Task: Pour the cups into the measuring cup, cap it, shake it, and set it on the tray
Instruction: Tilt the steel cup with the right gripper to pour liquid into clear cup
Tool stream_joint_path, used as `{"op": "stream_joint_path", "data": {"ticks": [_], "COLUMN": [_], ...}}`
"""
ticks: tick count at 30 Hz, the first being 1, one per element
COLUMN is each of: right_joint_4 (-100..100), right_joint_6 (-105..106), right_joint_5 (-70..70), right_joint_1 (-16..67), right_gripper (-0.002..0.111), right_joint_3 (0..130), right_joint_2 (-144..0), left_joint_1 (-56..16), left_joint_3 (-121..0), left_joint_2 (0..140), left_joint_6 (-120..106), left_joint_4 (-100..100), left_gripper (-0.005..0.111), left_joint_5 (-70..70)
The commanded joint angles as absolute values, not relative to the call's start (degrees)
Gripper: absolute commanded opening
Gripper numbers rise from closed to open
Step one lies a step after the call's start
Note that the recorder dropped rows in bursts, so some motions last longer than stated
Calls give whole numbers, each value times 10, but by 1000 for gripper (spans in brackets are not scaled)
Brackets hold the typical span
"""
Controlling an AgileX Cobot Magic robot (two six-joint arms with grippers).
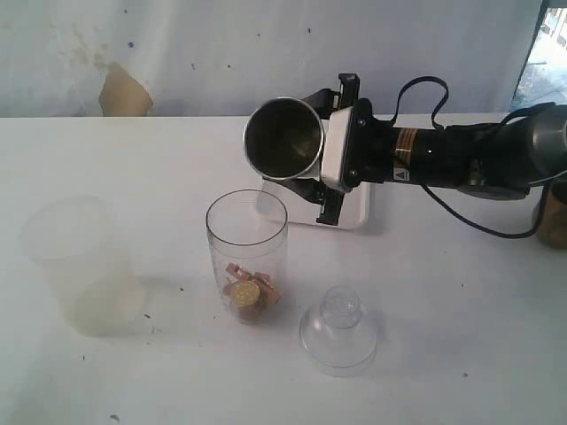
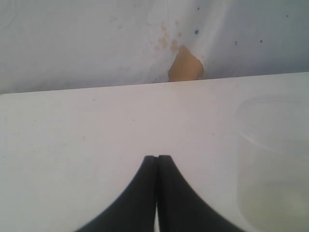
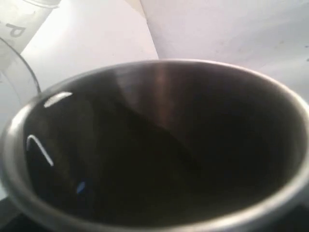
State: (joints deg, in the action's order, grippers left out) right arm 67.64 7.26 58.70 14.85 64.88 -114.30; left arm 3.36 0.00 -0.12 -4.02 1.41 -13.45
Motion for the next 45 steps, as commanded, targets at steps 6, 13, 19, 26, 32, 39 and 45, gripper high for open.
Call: {"op": "stream_joint_path", "data": {"ticks": [6, 13, 19, 26, 32, 39, 45], "right_joint_4": [662, 662, 662, 662, 658, 639, 637], "right_joint_6": [136, 157, 182, 182, 182, 185, 215], "right_joint_5": [618, 618, 618, 616, 596, 587, 582], "right_joint_1": [149, 149, 149, 153, 167, 171, 173], "right_gripper": [0, 0, 0, 0, 0, 0, 0], "right_joint_3": [655, 655, 655, 661, 662, 662, 662], "right_joint_2": [-1134, -1134, -1132, -1123, -1111, -1108, -1108], "left_joint_1": [33, 33, 33, 33, 33, 33, 33], "left_joint_3": [0, 0, 0, 0, 0, 0, 0], "left_joint_2": [0, 0, 0, 0, 0, 0, 0], "left_joint_6": [-39, -39, -39, -39, -39, -39, -39], "left_joint_4": [9, 9, 9, 9, 9, 9, 9], "left_gripper": [0, 0, 0, 0, 0, 0, 0], "left_joint_5": [-133, -133, -133, -133, -133, -133, -133]}}
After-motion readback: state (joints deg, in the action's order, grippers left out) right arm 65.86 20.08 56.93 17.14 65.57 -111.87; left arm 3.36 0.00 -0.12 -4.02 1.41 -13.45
